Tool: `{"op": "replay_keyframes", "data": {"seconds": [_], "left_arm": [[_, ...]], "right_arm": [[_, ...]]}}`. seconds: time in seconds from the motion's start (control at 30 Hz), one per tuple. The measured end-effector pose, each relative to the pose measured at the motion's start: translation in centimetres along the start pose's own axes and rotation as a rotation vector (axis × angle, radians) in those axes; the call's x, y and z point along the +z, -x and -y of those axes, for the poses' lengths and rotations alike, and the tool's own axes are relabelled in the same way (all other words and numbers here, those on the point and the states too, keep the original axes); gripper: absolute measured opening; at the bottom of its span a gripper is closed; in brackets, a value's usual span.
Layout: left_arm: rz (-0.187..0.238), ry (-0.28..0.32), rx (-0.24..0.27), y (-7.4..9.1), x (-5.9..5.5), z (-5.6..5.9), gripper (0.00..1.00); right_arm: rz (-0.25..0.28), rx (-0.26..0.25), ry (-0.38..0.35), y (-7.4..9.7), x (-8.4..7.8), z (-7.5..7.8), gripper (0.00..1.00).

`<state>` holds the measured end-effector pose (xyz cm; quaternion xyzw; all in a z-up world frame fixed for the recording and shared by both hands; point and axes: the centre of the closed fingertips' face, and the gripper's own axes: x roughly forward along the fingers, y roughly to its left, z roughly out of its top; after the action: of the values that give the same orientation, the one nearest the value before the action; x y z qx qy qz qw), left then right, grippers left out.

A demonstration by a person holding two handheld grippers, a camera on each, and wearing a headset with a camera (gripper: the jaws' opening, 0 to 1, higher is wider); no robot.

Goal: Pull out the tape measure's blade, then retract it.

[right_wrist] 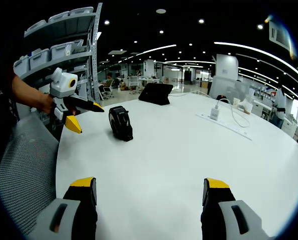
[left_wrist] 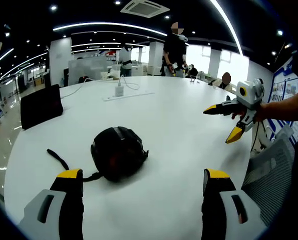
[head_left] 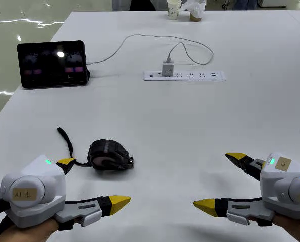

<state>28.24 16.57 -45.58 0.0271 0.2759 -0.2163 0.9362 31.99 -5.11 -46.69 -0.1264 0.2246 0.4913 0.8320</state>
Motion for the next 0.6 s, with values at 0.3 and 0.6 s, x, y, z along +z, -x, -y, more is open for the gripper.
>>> {"op": "replay_keyframes", "data": {"seconds": [0.3,0.6], "left_arm": [[0.0,-0.015,-0.01,0.3,-0.2,0.3,0.99],[0.006,-0.037,-0.021,0.8,-0.2,0.7,0.99]], "right_arm": [[0.028,-0.026,-0.027,0.9,-0.1,-0.1,0.97],[0.047,-0.037,-0.046,1.6,-0.2,-0.5,0.99]]}}
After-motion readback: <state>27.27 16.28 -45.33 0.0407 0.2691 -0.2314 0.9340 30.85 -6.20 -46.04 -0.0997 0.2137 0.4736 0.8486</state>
